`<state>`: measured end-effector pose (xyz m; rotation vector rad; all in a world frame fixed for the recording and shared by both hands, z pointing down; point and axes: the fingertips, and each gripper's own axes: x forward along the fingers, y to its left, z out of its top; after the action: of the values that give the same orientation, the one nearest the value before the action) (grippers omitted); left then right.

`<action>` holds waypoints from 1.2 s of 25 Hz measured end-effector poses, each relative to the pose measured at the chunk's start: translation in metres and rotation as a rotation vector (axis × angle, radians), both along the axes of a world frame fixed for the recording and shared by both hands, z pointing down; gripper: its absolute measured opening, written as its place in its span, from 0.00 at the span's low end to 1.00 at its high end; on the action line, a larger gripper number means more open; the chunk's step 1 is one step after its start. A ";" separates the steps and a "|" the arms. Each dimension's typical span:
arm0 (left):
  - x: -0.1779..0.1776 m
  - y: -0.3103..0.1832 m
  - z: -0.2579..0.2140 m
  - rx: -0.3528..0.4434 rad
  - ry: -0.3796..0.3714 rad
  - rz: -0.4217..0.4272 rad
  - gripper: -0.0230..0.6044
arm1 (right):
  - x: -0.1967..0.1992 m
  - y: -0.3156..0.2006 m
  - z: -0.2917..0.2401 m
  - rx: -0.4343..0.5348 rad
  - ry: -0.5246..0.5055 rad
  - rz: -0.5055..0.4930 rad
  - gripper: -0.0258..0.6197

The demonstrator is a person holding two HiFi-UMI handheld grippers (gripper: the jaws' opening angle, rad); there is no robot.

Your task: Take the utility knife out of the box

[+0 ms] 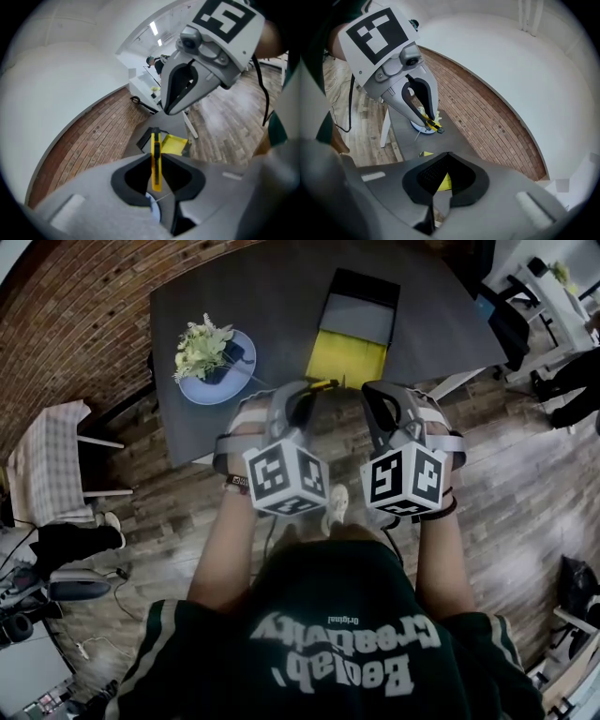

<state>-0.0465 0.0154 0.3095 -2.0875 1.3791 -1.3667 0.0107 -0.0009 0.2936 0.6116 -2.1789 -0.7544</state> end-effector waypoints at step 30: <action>0.014 -0.056 -0.004 0.007 -0.024 -0.062 0.14 | 0.012 -0.060 -0.004 0.019 -0.033 -0.057 0.05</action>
<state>-0.0330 -0.0411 0.3060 -2.0329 1.4481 -1.4044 0.0227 -0.0613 0.2892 0.5772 -2.2298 -0.8016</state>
